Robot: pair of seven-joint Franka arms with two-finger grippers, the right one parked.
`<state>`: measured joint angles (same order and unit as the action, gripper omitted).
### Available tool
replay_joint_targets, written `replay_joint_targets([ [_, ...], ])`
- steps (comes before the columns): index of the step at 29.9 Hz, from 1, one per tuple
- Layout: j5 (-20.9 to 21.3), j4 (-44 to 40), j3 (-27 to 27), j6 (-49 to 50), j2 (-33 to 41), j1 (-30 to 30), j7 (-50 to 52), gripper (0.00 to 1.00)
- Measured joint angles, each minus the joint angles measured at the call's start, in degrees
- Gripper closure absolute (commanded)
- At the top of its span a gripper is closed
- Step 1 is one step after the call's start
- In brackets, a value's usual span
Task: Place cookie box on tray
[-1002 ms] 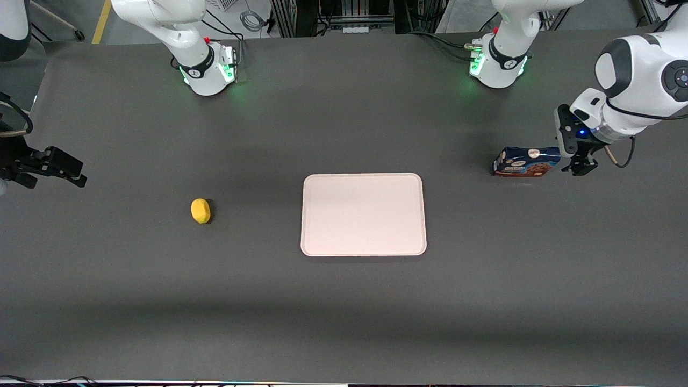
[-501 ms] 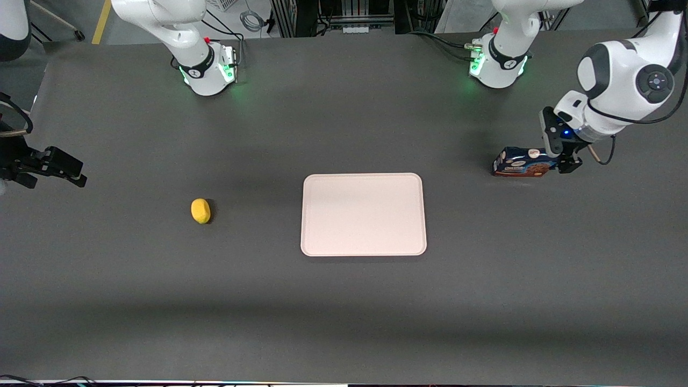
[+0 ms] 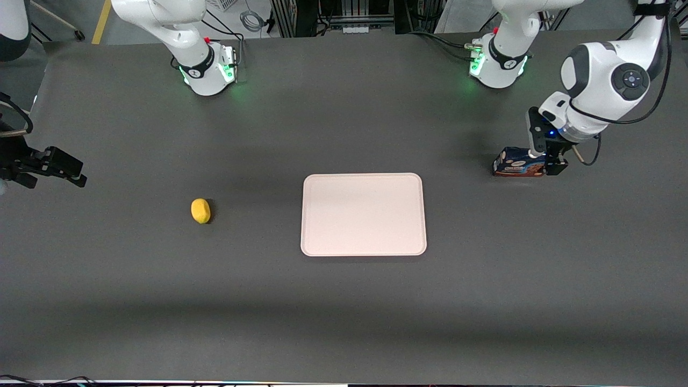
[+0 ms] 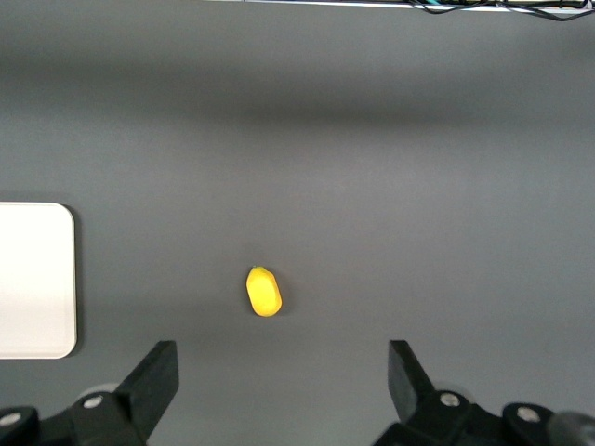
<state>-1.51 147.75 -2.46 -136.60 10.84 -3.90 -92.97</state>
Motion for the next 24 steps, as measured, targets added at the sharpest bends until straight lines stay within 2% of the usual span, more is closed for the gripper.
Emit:
replay_joint_targets([
  [10,0.0,-14.7,0.0,15.9,3.0,0.0,1.7,0.74],
  [14,0.0,-18.1,0.0,19.2,3.0,0.0,4.1,0.74],
  [24,-0.1,-21.8,-1.1,23.8,3.0,0.0,23.3,0.74],
])
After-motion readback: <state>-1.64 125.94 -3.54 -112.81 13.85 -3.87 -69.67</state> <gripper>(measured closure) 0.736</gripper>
